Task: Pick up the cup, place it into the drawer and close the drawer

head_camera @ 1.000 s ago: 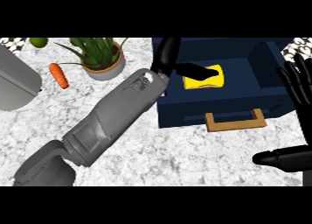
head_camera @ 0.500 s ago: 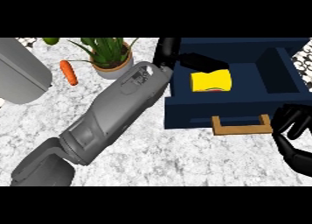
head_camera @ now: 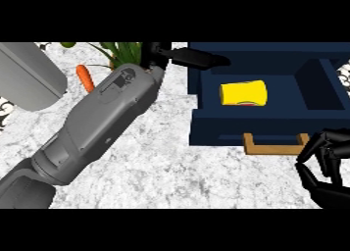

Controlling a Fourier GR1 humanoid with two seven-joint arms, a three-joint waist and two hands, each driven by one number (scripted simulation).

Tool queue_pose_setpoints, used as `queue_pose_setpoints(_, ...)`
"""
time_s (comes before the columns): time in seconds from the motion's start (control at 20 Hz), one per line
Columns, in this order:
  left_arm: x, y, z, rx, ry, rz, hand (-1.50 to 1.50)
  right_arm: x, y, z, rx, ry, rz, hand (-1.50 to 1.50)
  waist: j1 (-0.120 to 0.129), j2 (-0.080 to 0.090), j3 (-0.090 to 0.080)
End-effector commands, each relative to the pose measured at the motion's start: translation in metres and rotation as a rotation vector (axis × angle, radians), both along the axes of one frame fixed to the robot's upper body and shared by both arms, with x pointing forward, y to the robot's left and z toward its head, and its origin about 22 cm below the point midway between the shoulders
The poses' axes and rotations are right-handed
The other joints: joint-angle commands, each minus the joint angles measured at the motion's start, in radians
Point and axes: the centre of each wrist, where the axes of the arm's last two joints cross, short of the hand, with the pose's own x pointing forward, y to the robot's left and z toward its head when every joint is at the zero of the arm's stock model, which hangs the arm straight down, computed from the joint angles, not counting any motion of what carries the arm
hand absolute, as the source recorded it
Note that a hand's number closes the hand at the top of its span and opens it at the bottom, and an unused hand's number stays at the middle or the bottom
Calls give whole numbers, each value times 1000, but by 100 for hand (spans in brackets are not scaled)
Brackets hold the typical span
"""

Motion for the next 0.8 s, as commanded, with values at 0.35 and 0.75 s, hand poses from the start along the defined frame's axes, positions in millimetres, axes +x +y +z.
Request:
queue_pose_setpoints(0.35, -27, 84, -12, -60, 15, 18, -150, 32, 37, -37, -225, -19, -86, 150, 20, 2, 0)
queue_pose_setpoints(0.75, -46, 133, -30, -95, 46, 40, -150, 55, 61, -82, -609, -44, -64, 150, 37, 5, 1)
